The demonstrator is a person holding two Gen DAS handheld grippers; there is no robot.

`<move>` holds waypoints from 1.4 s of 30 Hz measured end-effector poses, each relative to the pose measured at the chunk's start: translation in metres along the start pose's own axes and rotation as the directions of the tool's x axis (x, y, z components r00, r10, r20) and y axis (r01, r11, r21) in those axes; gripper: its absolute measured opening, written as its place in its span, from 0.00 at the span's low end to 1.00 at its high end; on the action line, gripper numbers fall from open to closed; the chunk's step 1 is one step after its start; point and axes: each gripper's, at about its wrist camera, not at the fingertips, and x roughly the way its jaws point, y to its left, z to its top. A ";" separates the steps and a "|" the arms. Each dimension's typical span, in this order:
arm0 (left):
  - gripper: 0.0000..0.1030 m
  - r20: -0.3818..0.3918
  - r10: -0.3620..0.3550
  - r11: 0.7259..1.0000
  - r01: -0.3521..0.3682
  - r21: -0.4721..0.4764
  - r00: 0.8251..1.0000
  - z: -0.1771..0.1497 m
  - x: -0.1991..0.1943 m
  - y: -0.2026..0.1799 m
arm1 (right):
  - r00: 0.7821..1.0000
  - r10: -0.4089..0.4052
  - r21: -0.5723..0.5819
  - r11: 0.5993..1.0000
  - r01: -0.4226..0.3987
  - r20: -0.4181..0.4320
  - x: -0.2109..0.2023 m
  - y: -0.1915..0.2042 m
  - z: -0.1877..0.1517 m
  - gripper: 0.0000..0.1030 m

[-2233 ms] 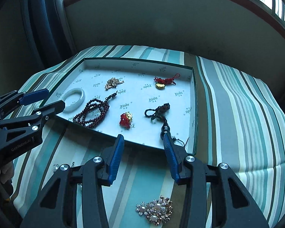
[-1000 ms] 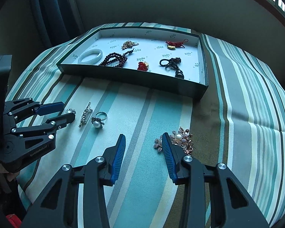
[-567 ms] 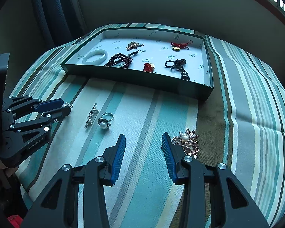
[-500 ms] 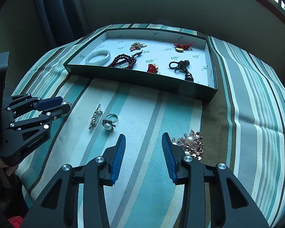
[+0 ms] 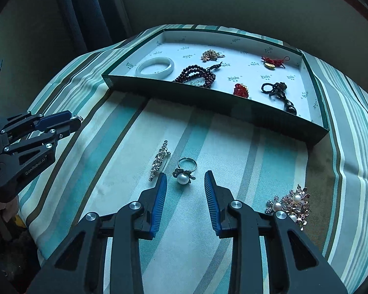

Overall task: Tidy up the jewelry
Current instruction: 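Grasp the pearl flower brooch with the left tool while the right grasps the pearl ring, then carry the flower brooch and pearl ring into the tray with both tools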

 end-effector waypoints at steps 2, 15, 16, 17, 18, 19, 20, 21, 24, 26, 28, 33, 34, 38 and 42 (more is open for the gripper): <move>0.21 0.000 0.001 1.000 -0.001 -0.006 1.000 0.000 0.001 0.002 | 1.000 0.002 0.005 1.000 -0.002 -0.003 0.003 0.000 0.001 0.31; 0.21 -0.008 -0.001 1.000 0.001 -0.010 1.000 0.000 0.006 0.002 | 1.000 0.006 0.006 1.000 -0.006 -0.012 0.013 -0.002 0.003 0.23; 0.21 -0.009 -0.002 1.000 0.001 -0.009 1.000 0.000 0.007 0.002 | 1.000 0.005 0.006 1.000 -0.005 -0.012 0.013 -0.002 0.003 0.23; 0.21 -0.010 -0.002 1.000 0.002 -0.009 1.000 0.000 0.007 0.002 | 1.000 0.005 0.005 1.000 -0.005 -0.011 0.012 -0.002 0.003 0.23; 0.21 -0.010 -0.003 1.000 0.003 -0.008 1.000 0.000 0.008 0.002 | 1.000 0.004 0.005 1.000 -0.004 -0.010 0.012 -0.002 0.003 0.23; 0.21 -0.010 -0.003 1.000 0.003 -0.007 1.000 -0.001 0.008 0.001 | 1.000 0.003 0.004 1.000 -0.003 -0.009 0.012 -0.002 0.002 0.23; 0.21 -0.011 -0.004 1.000 0.004 -0.006 1.000 -0.001 0.008 0.001 | 1.000 0.003 0.003 1.000 -0.003 -0.009 0.012 -0.002 0.003 0.22; 0.21 -0.011 -0.005 1.000 0.004 -0.005 1.000 -0.001 0.009 0.001 | 1.000 0.003 0.003 1.000 -0.003 -0.009 0.012 -0.002 0.003 0.22; 0.21 -0.010 -0.004 1.000 0.004 -0.003 1.000 -0.001 0.009 0.001 | 1.000 0.000 0.004 1.000 0.000 -0.008 0.011 -0.003 0.003 0.22; 0.21 -0.006 -0.002 1.000 0.002 -0.003 1.000 0.000 0.008 0.001 | 1.000 -0.003 0.005 1.000 0.003 -0.005 0.009 -0.004 0.003 0.22; 0.21 0.001 -0.003 1.000 0.003 -0.003 1.000 0.002 0.006 0.001 | 1.000 -0.005 0.007 1.000 0.005 0.000 0.006 -0.006 0.003 0.22; 0.21 0.028 -0.018 1.000 0.018 -0.005 0.999 0.013 0.001 0.000 | 1.000 -0.008 0.012 1.000 0.008 0.027 -0.005 -0.011 0.008 0.22; 0.21 0.035 -0.025 1.000 0.025 -0.007 0.999 0.016 0.000 -0.001 | 0.999 -0.009 0.013 1.000 0.008 0.035 -0.008 -0.012 0.010 0.22; 0.21 0.065 -0.041 0.999 0.041 0.003 0.997 0.031 -0.004 -0.005 | 0.997 -0.012 0.014 1.000 0.011 0.074 -0.020 -0.017 0.021 0.22; 0.21 0.097 -0.059 0.998 0.060 -0.003 0.993 0.051 -0.005 -0.008 | 0.992 -0.021 0.016 1.000 0.019 0.125 -0.030 -0.025 0.040 0.22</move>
